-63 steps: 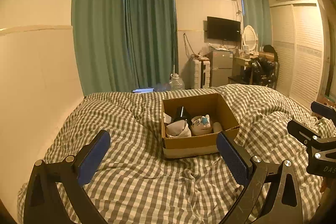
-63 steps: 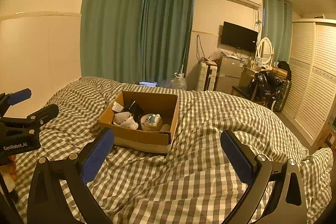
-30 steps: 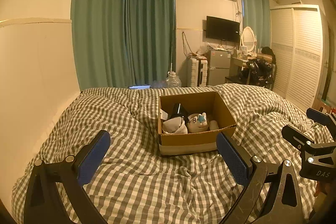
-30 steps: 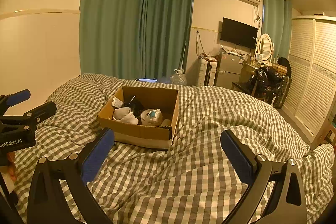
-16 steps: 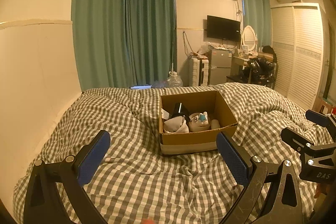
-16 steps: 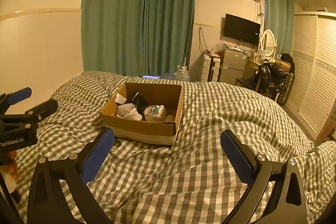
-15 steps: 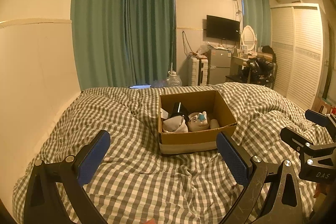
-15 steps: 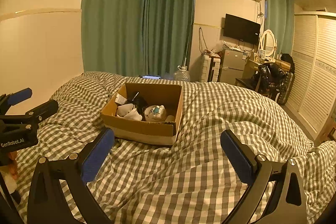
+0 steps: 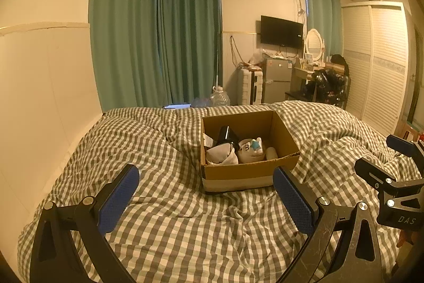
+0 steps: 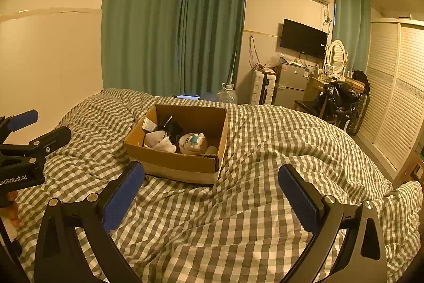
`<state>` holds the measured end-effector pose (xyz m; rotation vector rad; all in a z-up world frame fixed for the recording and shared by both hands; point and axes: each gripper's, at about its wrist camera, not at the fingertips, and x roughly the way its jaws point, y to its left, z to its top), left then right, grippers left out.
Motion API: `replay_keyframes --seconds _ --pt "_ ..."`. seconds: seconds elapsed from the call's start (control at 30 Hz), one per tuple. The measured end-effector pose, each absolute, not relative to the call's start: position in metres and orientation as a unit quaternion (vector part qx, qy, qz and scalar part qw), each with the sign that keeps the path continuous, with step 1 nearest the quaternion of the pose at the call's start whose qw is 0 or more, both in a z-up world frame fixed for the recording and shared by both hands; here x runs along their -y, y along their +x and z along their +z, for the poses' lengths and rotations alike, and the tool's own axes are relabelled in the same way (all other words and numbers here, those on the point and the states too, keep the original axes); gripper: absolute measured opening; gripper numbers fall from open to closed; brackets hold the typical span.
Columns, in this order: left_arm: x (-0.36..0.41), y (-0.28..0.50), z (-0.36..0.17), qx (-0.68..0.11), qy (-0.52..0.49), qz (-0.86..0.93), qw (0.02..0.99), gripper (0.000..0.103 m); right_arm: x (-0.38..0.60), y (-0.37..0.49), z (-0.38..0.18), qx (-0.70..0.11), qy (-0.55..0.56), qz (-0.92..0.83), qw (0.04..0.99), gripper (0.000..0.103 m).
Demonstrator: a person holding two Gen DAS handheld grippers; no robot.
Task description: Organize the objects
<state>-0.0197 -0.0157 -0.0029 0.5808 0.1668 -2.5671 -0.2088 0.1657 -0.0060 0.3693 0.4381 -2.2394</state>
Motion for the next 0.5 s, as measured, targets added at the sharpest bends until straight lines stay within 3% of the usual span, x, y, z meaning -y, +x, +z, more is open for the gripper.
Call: replay_keyframes --seconds 0.5 --pt "0.0141 -0.0167 -0.0046 -0.053 0.209 -0.937 0.277 0.103 -0.1693 -0.2103 -0.0062 -0.167 0.145 -0.89 0.398 0.102"
